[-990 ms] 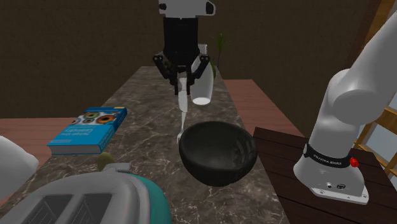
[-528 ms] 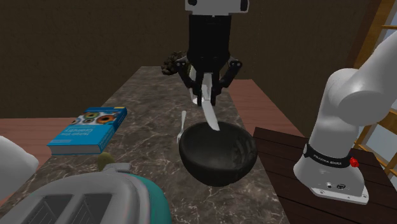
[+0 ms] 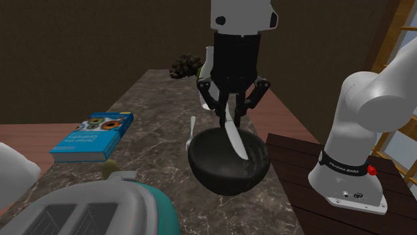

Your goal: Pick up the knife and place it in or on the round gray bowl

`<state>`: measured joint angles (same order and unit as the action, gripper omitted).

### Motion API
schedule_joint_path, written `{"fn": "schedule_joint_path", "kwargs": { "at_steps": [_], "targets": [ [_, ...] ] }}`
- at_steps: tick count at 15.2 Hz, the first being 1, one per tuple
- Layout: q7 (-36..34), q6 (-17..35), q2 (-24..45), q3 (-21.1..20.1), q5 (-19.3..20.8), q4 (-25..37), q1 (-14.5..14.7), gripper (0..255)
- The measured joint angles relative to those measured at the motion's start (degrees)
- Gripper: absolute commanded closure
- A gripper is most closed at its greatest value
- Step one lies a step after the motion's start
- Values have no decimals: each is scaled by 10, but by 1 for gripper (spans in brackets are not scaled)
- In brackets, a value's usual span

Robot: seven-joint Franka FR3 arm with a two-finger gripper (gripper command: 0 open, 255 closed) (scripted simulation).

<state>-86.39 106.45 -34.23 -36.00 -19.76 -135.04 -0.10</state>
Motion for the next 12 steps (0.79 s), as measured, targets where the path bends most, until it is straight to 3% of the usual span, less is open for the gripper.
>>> {"fn": "schedule_joint_path", "kwargs": {
  "at_steps": [12],
  "targets": [
    [1, 88, 19, -29, -15, -68, 2, 255]
  ]
}}
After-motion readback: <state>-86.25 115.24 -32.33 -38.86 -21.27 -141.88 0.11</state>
